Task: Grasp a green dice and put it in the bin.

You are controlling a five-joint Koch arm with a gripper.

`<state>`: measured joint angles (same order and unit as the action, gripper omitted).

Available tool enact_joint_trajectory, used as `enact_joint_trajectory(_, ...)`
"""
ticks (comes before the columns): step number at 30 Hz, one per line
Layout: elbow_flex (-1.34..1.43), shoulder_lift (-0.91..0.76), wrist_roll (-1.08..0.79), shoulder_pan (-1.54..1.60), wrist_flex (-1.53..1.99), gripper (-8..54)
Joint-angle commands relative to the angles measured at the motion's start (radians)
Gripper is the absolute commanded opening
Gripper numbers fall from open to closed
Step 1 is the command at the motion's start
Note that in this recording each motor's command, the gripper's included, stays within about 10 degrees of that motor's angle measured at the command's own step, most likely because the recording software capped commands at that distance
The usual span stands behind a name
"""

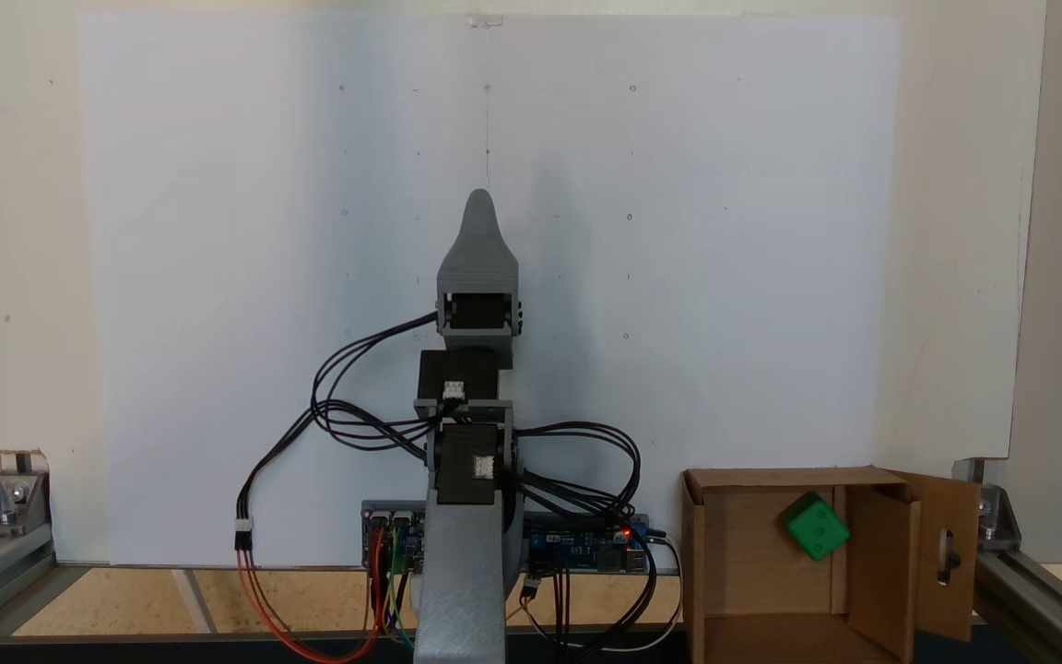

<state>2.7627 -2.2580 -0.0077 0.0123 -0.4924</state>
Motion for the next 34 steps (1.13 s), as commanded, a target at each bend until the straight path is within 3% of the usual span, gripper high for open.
enact_joint_trajectory(1,0.011,-0.117,0.023,-0.008,-0.164,43.4)
enact_joint_trajectory(16,0.360,-0.117,0.006,-0.006,-0.777,43.4)
enact_joint_trajectory(28,0.365,-0.110,0.009,0.005,-1.239,44.6)
enact_joint_trajectory(34,0.365,-0.110,0.008,0.003,-1.252,44.6)
